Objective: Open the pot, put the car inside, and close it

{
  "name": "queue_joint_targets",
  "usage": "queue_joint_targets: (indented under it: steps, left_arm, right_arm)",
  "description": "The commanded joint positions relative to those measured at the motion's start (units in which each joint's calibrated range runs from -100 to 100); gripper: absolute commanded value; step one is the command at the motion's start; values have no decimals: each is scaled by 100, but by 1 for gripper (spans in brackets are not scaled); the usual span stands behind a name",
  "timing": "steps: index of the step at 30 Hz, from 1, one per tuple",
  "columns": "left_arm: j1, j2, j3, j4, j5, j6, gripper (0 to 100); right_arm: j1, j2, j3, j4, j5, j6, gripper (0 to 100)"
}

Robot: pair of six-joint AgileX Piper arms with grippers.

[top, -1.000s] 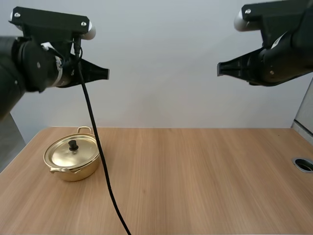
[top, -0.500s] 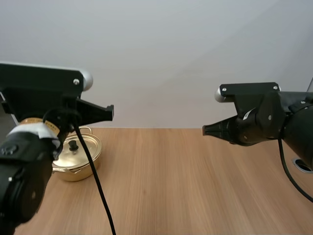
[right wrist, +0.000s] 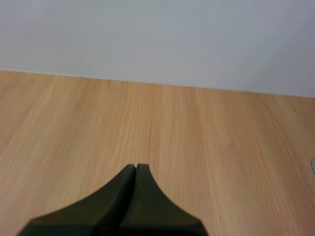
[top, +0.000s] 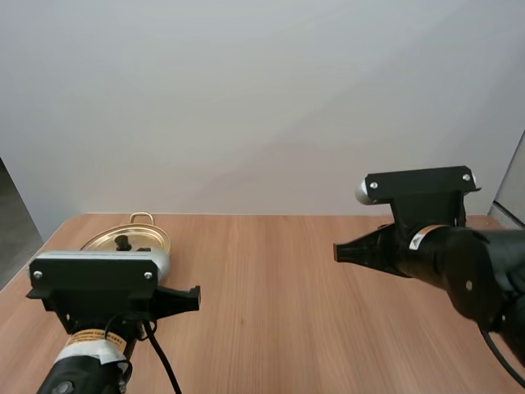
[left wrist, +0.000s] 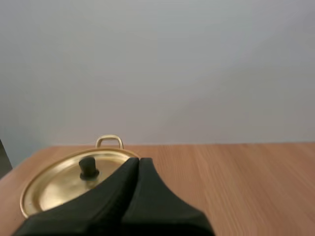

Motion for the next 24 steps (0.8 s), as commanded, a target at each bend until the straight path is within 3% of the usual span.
queue_joint_targets:
  steps: [1,7,14,24]
  left_arm:
    - [47,0,14,-90,288,-2,0]
    - [104,0,14,-103,1042,111,0]
    - [104,0,14,-238,1057,394,0]
    - [104,0,14,-261,1074,415,0]
  right_arm:
    - [-50,-309,649,-7,-440,-3,0]
    - [-302,-846,1382,4,-1544,-3,0]
    - [-405,-1368,1881,174,-2660,-3,0]
    - [-405,-1782,2667,547,-2916,-3,0]
